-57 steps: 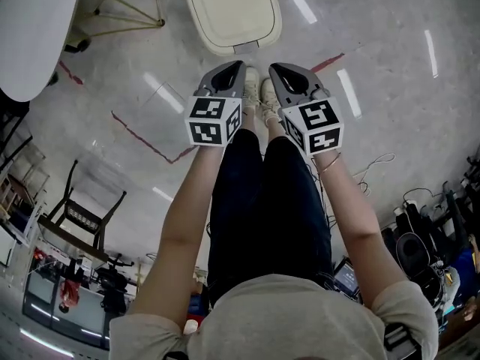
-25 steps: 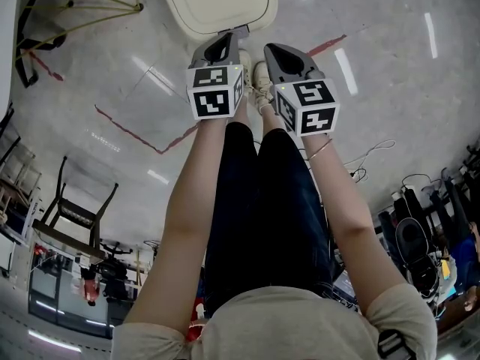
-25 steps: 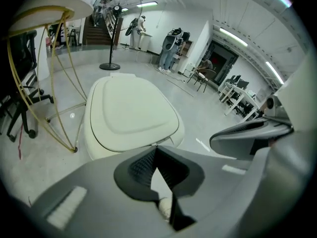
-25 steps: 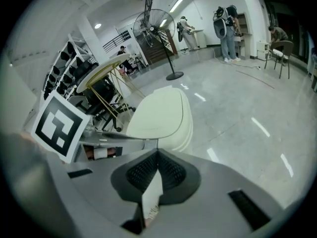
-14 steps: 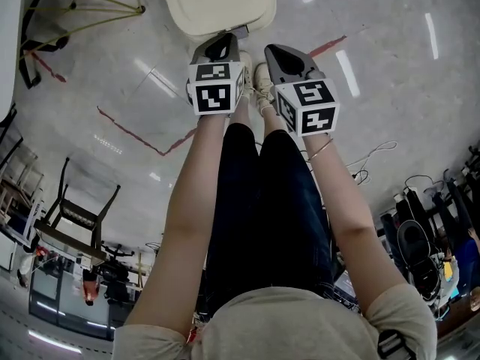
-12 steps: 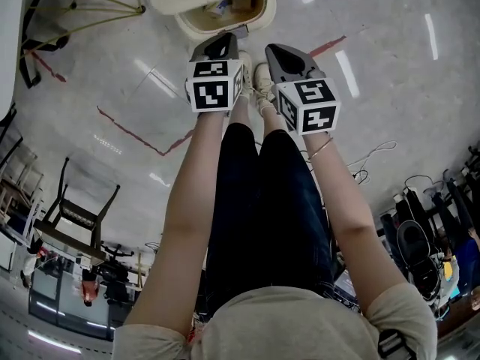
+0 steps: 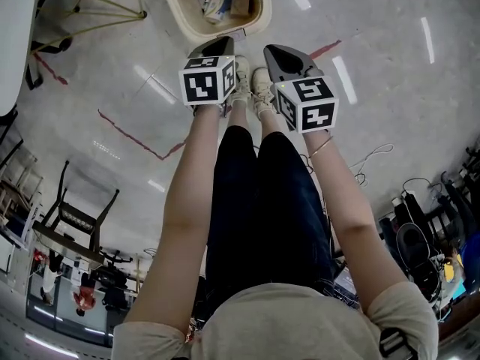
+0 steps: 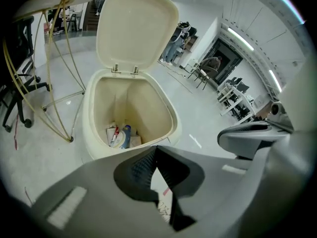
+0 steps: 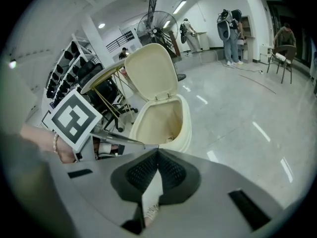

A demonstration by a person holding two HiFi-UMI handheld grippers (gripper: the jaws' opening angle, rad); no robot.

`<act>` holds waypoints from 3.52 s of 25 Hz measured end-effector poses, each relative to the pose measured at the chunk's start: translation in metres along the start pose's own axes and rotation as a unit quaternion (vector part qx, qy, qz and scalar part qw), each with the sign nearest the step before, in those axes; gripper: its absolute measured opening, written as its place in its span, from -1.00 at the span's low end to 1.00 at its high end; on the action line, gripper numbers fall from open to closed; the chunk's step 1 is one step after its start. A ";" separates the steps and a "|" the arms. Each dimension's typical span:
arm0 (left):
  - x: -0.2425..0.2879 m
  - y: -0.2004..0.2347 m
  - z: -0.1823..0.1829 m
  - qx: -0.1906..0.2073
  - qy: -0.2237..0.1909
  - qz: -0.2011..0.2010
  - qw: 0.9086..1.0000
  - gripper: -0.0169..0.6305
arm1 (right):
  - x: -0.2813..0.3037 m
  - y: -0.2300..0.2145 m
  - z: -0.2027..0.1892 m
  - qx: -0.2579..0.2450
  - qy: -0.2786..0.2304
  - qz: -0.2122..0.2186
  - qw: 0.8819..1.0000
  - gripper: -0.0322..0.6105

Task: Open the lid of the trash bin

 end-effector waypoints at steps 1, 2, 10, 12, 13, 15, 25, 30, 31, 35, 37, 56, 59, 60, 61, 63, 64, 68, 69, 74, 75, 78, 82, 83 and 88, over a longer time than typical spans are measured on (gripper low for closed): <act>-0.004 -0.001 0.002 -0.003 -0.006 -0.002 1.000 -0.92 | -0.002 0.001 0.003 -0.001 -0.002 0.000 1.000 -0.88; -0.008 -0.003 0.004 -0.005 -0.013 -0.004 1.000 -0.92 | -0.005 0.002 0.006 -0.002 -0.003 0.000 1.000 -0.88; -0.064 -0.020 0.031 0.006 -0.038 -0.023 0.999 -0.92 | -0.044 0.023 0.037 -0.016 -0.012 0.004 1.000 -0.88; -0.081 -0.026 0.040 0.010 -0.047 -0.033 0.998 -0.92 | -0.060 0.033 0.043 -0.029 -0.013 0.004 0.999 -0.88; -0.088 -0.030 0.045 0.016 -0.051 -0.038 0.998 -0.92 | -0.068 0.037 0.047 -0.037 -0.014 0.003 0.999 -0.88; -0.103 -0.034 0.059 0.029 -0.062 -0.044 0.997 -0.92 | -0.082 0.041 0.057 -0.048 -0.018 0.001 0.999 -0.88; -0.184 -0.077 0.108 0.087 -0.107 -0.071 0.988 -0.92 | -0.154 0.082 0.110 -0.063 -0.062 -0.004 0.996 -0.88; -0.235 -0.097 0.127 0.081 -0.138 -0.083 0.984 -0.92 | -0.186 0.112 0.134 -0.099 -0.082 0.014 0.992 -0.88; -0.245 -0.100 0.130 0.084 -0.144 -0.084 0.982 -0.92 | -0.193 0.117 0.139 -0.097 -0.087 0.020 0.991 -0.88; -0.286 -0.113 0.141 0.093 -0.169 -0.094 0.977 -0.92 | -0.223 0.137 0.163 -0.092 -0.119 0.032 0.988 -0.88; -0.307 -0.119 0.151 0.099 -0.189 -0.095 0.972 -0.92 | -0.237 0.146 0.177 -0.101 -0.135 0.034 0.985 -0.88; -0.427 -0.155 0.194 0.131 -0.335 -0.061 0.931 -0.92 | -0.316 0.215 0.244 -0.186 -0.241 0.082 0.949 -0.88; -0.441 -0.157 0.195 0.131 -0.356 -0.059 0.923 -0.92 | -0.322 0.219 0.248 -0.196 -0.244 0.086 0.946 -0.88; -0.442 -0.157 0.194 0.130 -0.360 -0.057 0.922 -0.92 | -0.324 0.220 0.249 -0.199 -0.246 0.088 0.945 -0.88; -0.443 -0.157 0.193 0.128 -0.362 -0.055 0.922 -0.92 | -0.326 0.221 0.249 -0.200 -0.248 0.088 0.944 -0.88; -0.442 -0.156 0.190 0.130 -0.366 -0.046 0.921 -0.92 | -0.329 0.223 0.249 -0.204 -0.254 0.089 0.941 -0.88; -0.440 -0.156 0.189 0.135 -0.366 -0.038 0.920 -0.92 | -0.330 0.224 0.249 -0.208 -0.257 0.088 0.940 -0.88; -0.436 -0.162 0.181 0.155 -0.359 -0.022 0.920 -0.92 | -0.329 0.225 0.240 -0.226 -0.250 0.082 0.938 -0.88; -0.436 -0.163 0.179 0.155 -0.358 -0.022 0.920 -0.92 | -0.328 0.224 0.238 -0.222 -0.249 0.082 0.939 -0.88; -0.432 -0.163 0.169 0.140 -0.354 -0.034 0.924 -0.92 | -0.323 0.223 0.227 -0.216 -0.236 0.083 0.944 -0.88; -0.431 -0.163 0.167 0.135 -0.353 -0.037 0.925 -0.92 | -0.322 0.223 0.225 -0.215 -0.233 0.085 0.944 -0.88; -0.430 -0.163 0.165 0.132 -0.353 -0.038 0.925 -0.92 | -0.323 0.223 0.221 -0.216 -0.229 0.085 0.945 -0.88; -0.429 -0.166 0.162 0.130 -0.355 -0.040 0.925 -0.92 | -0.325 0.220 0.215 -0.214 -0.229 0.082 0.946 -0.88; -0.429 -0.167 0.161 0.130 -0.355 -0.040 0.925 -0.92 | -0.326 0.220 0.214 -0.211 -0.231 0.082 0.946 -0.88; -0.431 -0.169 0.162 0.132 -0.354 -0.043 0.925 -0.92 | -0.331 0.223 0.219 -0.207 -0.241 0.083 0.945 -0.88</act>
Point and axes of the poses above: the fingertips, and each gripper's own axes: x forward along the fingers, y to its left, z out of its top, the point moved 2 cm from there along -x, backward along the fingers, and after that the axes turned 5 degrees about x, right-handed, at the moved point
